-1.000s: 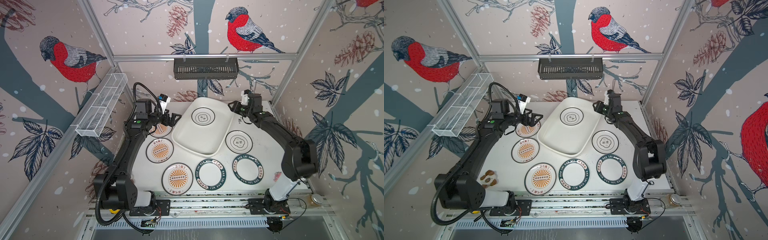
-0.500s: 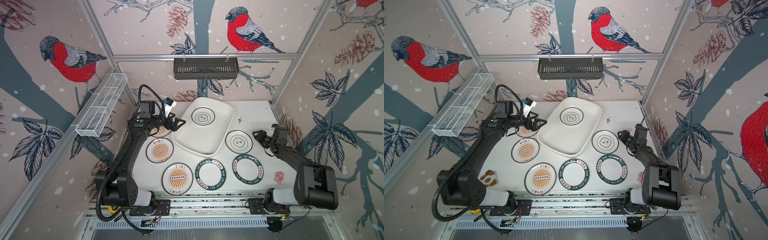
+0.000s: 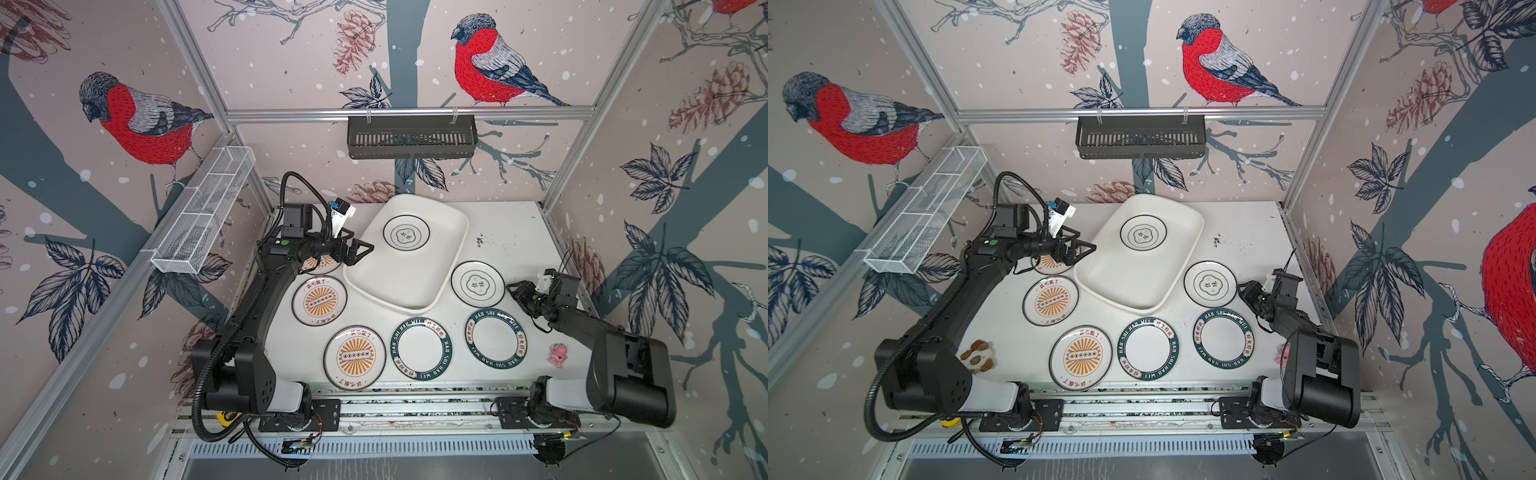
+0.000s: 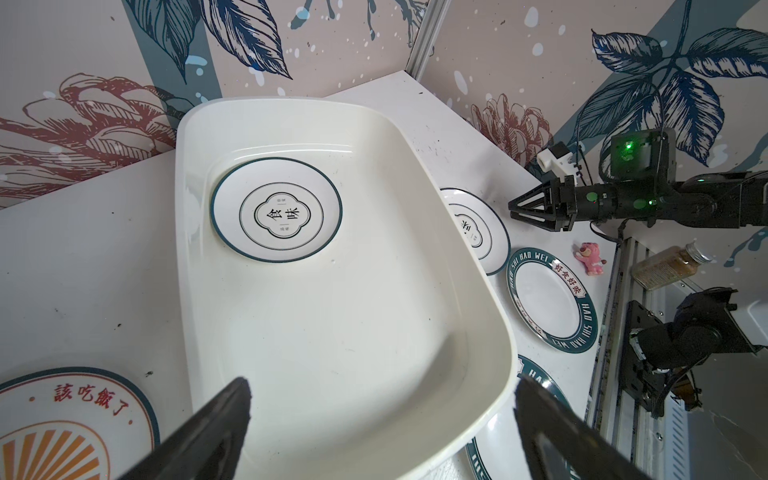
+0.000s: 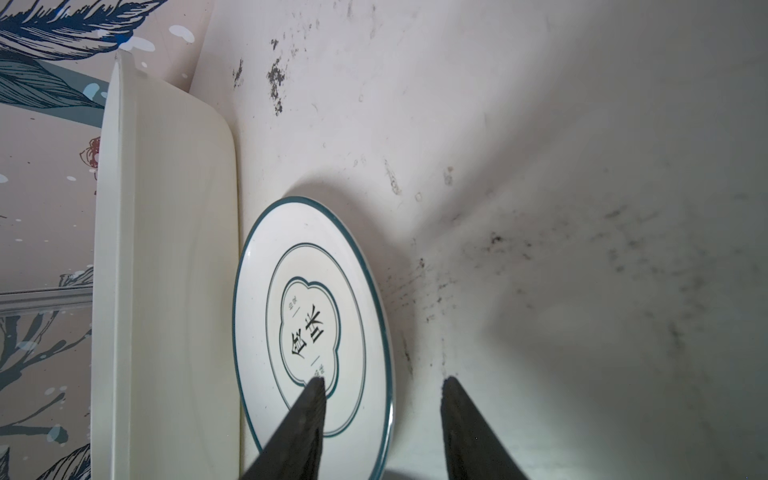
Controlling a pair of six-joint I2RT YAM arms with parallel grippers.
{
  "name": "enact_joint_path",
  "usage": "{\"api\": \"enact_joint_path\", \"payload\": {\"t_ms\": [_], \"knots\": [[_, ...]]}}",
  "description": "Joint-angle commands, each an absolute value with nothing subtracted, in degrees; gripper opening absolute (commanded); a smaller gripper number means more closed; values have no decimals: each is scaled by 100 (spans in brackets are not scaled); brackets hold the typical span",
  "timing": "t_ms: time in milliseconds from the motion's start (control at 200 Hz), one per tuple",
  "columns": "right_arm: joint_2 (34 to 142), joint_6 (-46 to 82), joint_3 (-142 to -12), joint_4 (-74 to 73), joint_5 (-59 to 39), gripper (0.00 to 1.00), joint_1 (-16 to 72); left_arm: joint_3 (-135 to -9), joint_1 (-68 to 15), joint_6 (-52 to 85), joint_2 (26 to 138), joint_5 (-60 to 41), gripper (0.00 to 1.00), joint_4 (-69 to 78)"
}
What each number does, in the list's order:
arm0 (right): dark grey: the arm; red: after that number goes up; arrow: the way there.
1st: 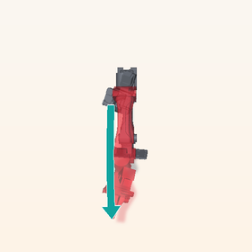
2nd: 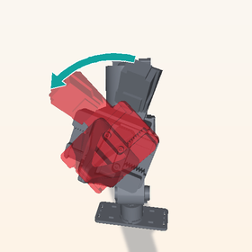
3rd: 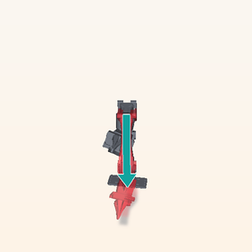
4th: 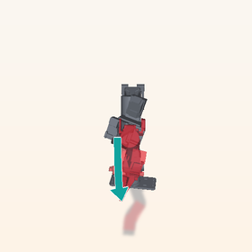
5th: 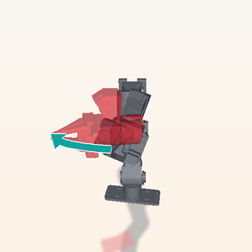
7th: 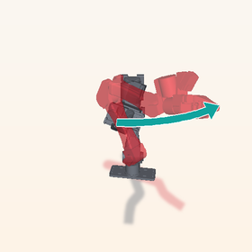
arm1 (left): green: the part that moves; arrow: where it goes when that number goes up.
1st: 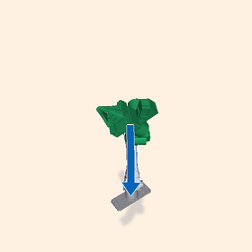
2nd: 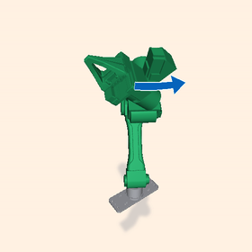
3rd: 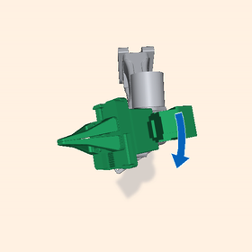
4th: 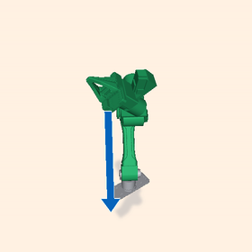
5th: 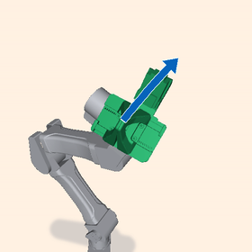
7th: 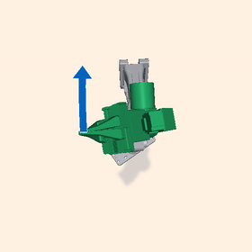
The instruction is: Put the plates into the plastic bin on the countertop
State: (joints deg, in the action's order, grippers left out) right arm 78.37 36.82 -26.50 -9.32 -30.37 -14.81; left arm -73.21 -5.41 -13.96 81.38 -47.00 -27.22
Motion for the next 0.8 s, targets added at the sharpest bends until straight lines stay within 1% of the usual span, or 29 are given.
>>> {"api": "enact_joint_path", "payload": {"t_ms": [0, 235, 796], "knots": [[7987, 3427, -2670, -938, -3343, 45, -1511, -7313, -562, -1514, 8147, -4862, 98, -2681], [8379, 3284, -2741, -1116, -3735, 42, -1527, -7305, -591, -1504, 8150, -4843, 98, -2682], [9082, 3340, -3000, -1530, -3937, 34, -1521, -7279, -693, -1417, 8205, -4860, 98, -2584]]}}
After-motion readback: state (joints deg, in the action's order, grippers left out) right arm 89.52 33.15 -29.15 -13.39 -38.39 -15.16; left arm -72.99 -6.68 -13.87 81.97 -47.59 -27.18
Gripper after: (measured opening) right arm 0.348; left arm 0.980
